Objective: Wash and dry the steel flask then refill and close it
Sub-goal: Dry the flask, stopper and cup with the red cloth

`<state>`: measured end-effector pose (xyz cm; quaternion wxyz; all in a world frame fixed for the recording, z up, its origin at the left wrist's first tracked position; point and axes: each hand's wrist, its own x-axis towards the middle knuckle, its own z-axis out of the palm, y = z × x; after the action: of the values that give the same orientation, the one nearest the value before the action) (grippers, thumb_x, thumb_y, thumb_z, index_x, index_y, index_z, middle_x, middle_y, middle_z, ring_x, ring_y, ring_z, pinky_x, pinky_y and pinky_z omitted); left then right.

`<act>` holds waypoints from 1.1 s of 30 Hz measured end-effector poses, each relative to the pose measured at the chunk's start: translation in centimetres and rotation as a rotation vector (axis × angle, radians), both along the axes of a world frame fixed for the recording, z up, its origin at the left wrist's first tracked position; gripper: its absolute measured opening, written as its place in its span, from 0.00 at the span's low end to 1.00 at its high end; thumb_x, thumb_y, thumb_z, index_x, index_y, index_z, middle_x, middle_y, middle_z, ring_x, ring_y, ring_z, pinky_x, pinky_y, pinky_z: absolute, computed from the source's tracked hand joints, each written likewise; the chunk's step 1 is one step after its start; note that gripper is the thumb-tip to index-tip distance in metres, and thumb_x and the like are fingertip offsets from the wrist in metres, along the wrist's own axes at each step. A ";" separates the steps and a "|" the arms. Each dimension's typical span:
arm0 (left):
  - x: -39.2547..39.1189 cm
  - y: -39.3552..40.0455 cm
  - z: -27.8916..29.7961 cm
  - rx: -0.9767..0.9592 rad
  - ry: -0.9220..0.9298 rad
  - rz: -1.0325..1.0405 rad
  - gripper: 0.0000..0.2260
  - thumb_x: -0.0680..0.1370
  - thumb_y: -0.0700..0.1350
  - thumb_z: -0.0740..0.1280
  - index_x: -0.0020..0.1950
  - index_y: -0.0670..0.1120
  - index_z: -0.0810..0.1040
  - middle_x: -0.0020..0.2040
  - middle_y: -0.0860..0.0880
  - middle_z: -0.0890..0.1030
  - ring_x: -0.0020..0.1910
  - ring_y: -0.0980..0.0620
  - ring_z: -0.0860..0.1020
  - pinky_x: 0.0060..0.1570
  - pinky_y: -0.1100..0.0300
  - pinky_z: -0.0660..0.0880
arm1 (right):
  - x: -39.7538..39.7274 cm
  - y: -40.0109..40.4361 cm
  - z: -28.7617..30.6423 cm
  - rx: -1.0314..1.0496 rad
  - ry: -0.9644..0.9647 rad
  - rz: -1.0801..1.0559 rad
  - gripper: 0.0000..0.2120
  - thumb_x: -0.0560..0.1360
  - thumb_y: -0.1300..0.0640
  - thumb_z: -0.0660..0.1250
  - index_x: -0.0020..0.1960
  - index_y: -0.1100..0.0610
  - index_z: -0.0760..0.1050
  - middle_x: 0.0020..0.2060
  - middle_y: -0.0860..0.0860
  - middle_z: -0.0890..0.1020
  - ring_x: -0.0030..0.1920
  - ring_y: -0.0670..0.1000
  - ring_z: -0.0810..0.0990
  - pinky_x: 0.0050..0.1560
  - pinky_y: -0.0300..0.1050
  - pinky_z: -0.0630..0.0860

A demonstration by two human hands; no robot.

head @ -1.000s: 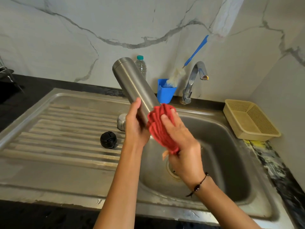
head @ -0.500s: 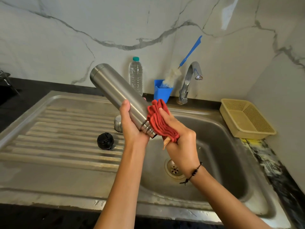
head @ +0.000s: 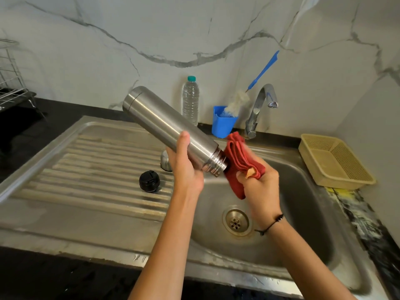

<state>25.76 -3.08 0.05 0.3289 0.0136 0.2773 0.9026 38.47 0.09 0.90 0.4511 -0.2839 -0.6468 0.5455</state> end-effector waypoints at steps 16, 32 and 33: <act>-2.2 -6.6 -0.5 -0.308 0.315 0.129 0.25 0.72 0.37 0.72 0.66 0.47 0.69 0.46 0.54 0.82 0.44 0.57 0.82 0.45 0.59 0.79 | -2.7 -2.1 -2.8 0.346 -0.210 0.159 0.31 0.65 0.70 0.57 0.66 0.51 0.70 0.65 0.48 0.74 0.65 0.44 0.72 0.67 0.38 0.67; -5.8 -16.2 -4.7 -0.958 0.629 0.384 0.36 0.66 0.39 0.77 0.64 0.59 0.60 0.60 0.51 0.65 0.62 0.49 0.68 0.63 0.45 0.71 | -7.3 -6.4 -4.3 0.575 -0.316 0.354 0.32 0.64 0.78 0.66 0.64 0.58 0.74 0.64 0.57 0.75 0.65 0.53 0.73 0.66 0.30 0.63; -5.8 -16.4 -4.8 -0.957 0.622 0.378 0.36 0.67 0.39 0.77 0.64 0.59 0.60 0.60 0.51 0.65 0.62 0.50 0.68 0.64 0.46 0.71 | -7.4 -6.4 -4.3 0.589 -0.322 0.355 0.32 0.63 0.77 0.66 0.64 0.57 0.74 0.64 0.57 0.75 0.65 0.53 0.73 0.66 0.31 0.64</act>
<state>19.98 -19.45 -4.74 0.0357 0.0778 0.7337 0.6741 31.09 -6.35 -3.43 0.3044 -0.1075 -0.8777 0.3541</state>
